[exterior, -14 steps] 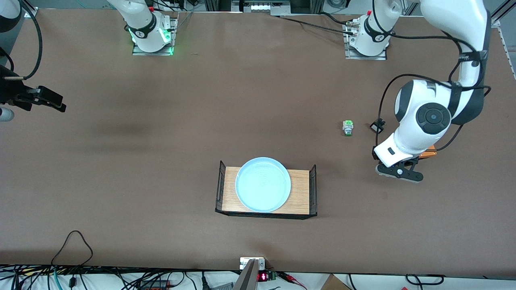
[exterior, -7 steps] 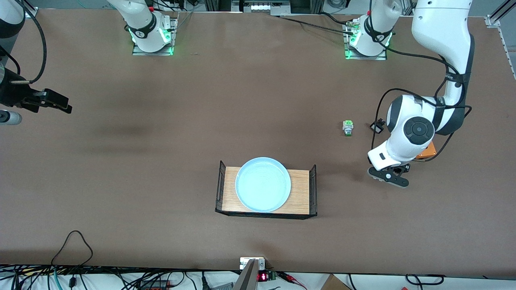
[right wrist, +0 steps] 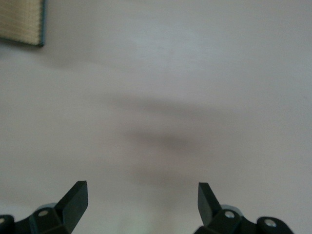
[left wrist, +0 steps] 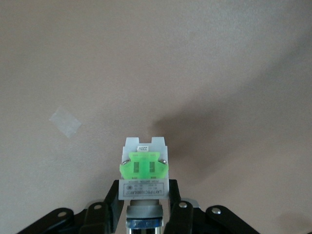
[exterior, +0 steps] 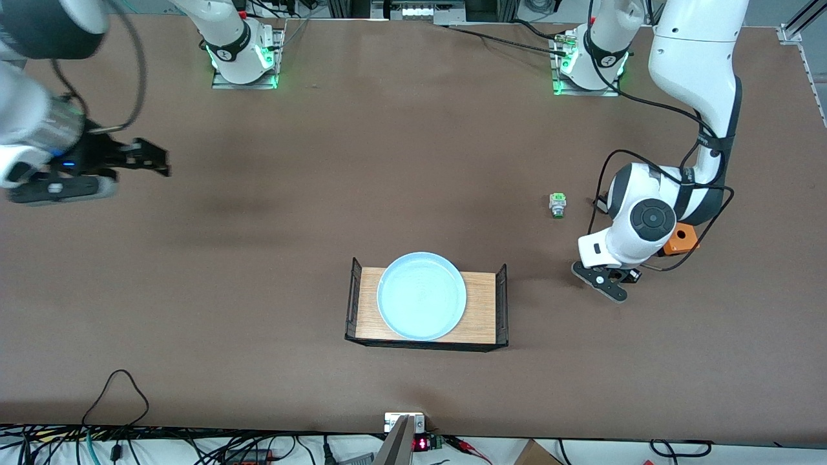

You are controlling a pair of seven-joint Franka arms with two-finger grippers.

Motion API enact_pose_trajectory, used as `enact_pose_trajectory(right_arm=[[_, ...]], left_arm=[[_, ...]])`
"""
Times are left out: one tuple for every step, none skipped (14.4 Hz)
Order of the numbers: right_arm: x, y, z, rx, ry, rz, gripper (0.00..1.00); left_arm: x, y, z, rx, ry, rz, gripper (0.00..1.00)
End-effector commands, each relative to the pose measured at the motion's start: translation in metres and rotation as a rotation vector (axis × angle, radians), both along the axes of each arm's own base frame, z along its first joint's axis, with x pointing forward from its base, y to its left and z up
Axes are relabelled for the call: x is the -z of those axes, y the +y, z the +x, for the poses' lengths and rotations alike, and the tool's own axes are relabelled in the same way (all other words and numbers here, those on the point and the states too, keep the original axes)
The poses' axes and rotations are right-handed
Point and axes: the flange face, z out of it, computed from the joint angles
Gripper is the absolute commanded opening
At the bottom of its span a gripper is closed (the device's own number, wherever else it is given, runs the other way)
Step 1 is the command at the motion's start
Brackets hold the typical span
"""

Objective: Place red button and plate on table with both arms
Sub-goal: 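Set the switch on the table with the left gripper while the right gripper advances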

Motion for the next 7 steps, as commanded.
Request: enact_pose_trajectory(right_arm=[[-0.002, 0.042, -0.007, -0.075, -0.001, 0.022, 1.00], [0.001, 0.060, -0.010, -0.093, 0.011, 0.061, 1.00], [0.001, 0.073, -0.013, -0.101, 0.019, 0.108, 1.00], [0.007, 0.095, -0.016, -0.125, 0.038, 0.150, 1.00], [0.004, 0.122, -0.024, -0.152, 0.030, 0.159, 1.00], [0.001, 0.154, -0.034, -0.210, -0.005, 0.162, 1.00], [-0.001, 0.169, -0.038, -0.230, -0.022, 0.180, 1.00]], left_arm=[[0.005, -0.001, -0.001, 0.031, 0.010, -0.021, 0.66], [0.007, -0.002, -0.002, 0.031, 0.016, -0.019, 0.88], [0.007, -0.001, -0.002, 0.027, 0.017, -0.019, 0.94], [0.007, -0.001, -0.001, 0.027, 0.018, -0.019, 1.00], [0.003, -0.002, 0.000, 0.024, 0.015, -0.019, 1.00], [-0.001, -0.004, 0.001, 0.025, 0.012, -0.020, 1.00], [-0.005, -0.006, 0.001, 0.018, 0.018, -0.019, 1.00]])
